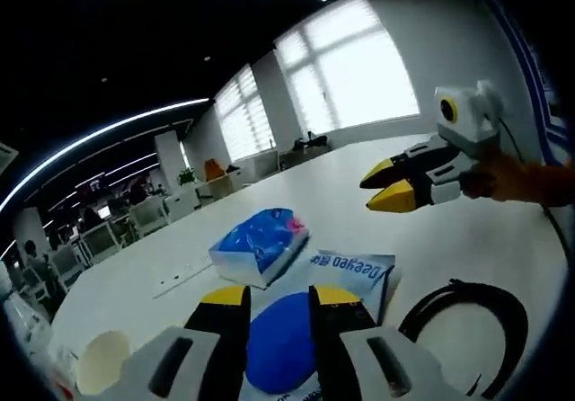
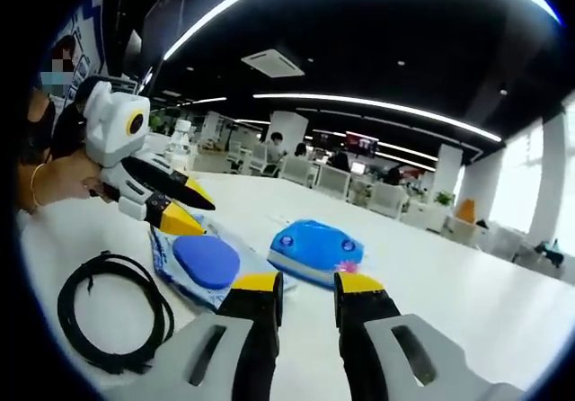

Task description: Arrange the tabletop items into an orderly group along one side of the table until the central work area is clear of visible clutter.

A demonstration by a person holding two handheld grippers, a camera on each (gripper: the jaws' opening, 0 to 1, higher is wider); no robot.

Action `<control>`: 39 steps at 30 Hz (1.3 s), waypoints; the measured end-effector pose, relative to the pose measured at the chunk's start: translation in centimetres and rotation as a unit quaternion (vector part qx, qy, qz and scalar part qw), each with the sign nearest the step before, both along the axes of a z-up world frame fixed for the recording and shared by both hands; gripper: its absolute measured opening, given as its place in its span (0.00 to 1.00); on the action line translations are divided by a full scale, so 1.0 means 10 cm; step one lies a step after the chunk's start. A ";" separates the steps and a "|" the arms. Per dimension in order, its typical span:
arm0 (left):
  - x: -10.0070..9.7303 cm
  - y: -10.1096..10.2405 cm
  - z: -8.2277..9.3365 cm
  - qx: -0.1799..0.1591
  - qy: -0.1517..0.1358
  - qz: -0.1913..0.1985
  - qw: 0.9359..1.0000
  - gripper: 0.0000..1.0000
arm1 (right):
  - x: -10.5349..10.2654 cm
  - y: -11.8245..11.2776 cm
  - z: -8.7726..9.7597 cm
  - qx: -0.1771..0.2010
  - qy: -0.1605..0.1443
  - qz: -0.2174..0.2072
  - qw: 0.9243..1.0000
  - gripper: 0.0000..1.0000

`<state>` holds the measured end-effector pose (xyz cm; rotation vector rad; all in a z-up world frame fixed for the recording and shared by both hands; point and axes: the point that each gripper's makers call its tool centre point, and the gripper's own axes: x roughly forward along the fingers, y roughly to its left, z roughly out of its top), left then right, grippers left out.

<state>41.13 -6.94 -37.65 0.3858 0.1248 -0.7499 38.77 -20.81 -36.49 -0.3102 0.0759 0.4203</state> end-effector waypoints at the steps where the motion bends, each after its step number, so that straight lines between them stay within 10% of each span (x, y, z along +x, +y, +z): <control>1: 0.02 -0.01 0.00 0.001 0.000 0.000 1.000 0.25 | 0.02 -0.01 0.00 -0.001 0.001 0.000 1.000 0.21; 39: 0.51 -0.20 -0.10 0.005 0.007 0.009 1.000 0.25 | 0.80 -0.21 -0.23 0.011 0.034 -0.032 0.999 0.13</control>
